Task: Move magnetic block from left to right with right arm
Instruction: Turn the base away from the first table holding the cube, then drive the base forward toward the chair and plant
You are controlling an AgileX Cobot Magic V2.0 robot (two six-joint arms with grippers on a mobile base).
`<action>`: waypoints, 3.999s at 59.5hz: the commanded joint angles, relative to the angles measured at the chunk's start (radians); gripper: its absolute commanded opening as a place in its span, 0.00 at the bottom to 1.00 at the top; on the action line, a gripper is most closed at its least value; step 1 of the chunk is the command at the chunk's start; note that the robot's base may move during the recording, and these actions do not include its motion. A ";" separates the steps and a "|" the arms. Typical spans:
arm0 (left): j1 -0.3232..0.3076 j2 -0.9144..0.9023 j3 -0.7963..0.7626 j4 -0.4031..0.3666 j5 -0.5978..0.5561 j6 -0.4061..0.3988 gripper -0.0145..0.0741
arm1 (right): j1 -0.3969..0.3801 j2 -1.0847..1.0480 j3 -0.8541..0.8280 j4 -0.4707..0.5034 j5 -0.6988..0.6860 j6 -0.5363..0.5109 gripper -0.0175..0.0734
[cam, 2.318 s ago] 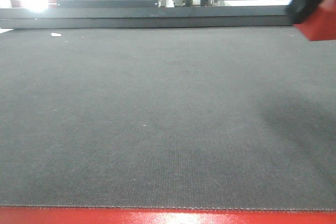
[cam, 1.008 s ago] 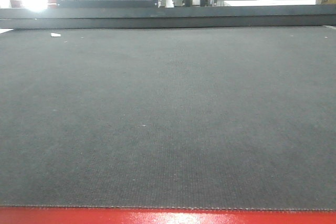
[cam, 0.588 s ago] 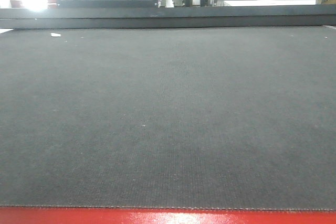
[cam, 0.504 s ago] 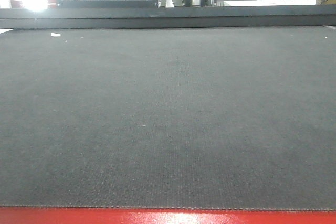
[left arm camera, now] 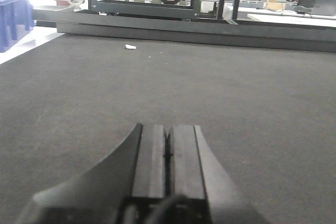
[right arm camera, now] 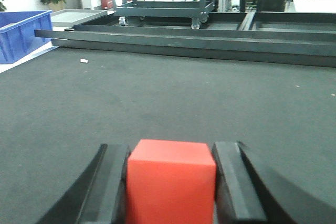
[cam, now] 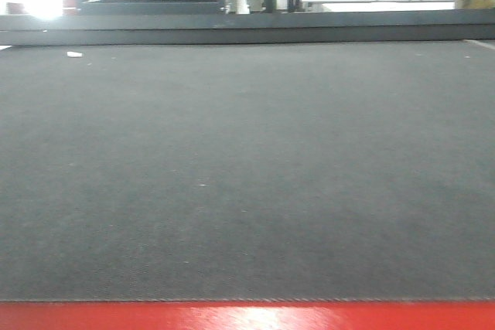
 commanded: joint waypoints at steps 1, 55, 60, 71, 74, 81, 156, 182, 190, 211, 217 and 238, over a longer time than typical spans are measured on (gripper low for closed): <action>-0.006 -0.014 0.010 0.000 -0.091 -0.007 0.03 | -0.007 0.012 -0.026 -0.025 -0.088 -0.009 0.47; -0.006 -0.014 0.010 0.000 -0.091 -0.007 0.03 | -0.007 0.012 -0.026 -0.025 -0.088 -0.009 0.47; -0.006 -0.014 0.010 0.000 -0.091 -0.007 0.03 | -0.007 0.012 -0.026 -0.025 -0.088 -0.009 0.47; -0.006 -0.014 0.010 0.000 -0.091 -0.007 0.03 | -0.007 0.012 -0.026 -0.025 -0.088 -0.009 0.47; -0.006 -0.014 0.010 0.000 -0.091 -0.007 0.03 | -0.007 0.012 -0.026 -0.025 -0.088 -0.009 0.47; -0.008 -0.014 0.010 0.000 -0.091 -0.007 0.03 | -0.007 0.012 -0.026 -0.025 -0.088 -0.009 0.47; -0.006 -0.014 0.010 0.000 -0.091 -0.007 0.03 | -0.007 0.012 -0.026 -0.025 -0.088 -0.009 0.47; -0.010 -0.015 0.010 0.000 -0.091 -0.007 0.03 | -0.007 0.014 -0.026 -0.025 -0.088 -0.009 0.47; -0.010 -0.015 0.010 0.000 -0.091 -0.007 0.03 | -0.007 0.014 -0.026 -0.025 -0.088 -0.009 0.47; -0.010 -0.015 0.010 0.000 -0.091 -0.007 0.03 | -0.007 0.014 -0.026 -0.025 -0.088 -0.009 0.47; -0.010 -0.015 0.010 0.000 -0.091 -0.007 0.03 | -0.007 0.014 -0.026 -0.025 -0.088 -0.009 0.47; -0.010 -0.015 0.010 0.000 -0.091 -0.007 0.03 | -0.007 0.014 -0.026 -0.025 -0.088 -0.009 0.47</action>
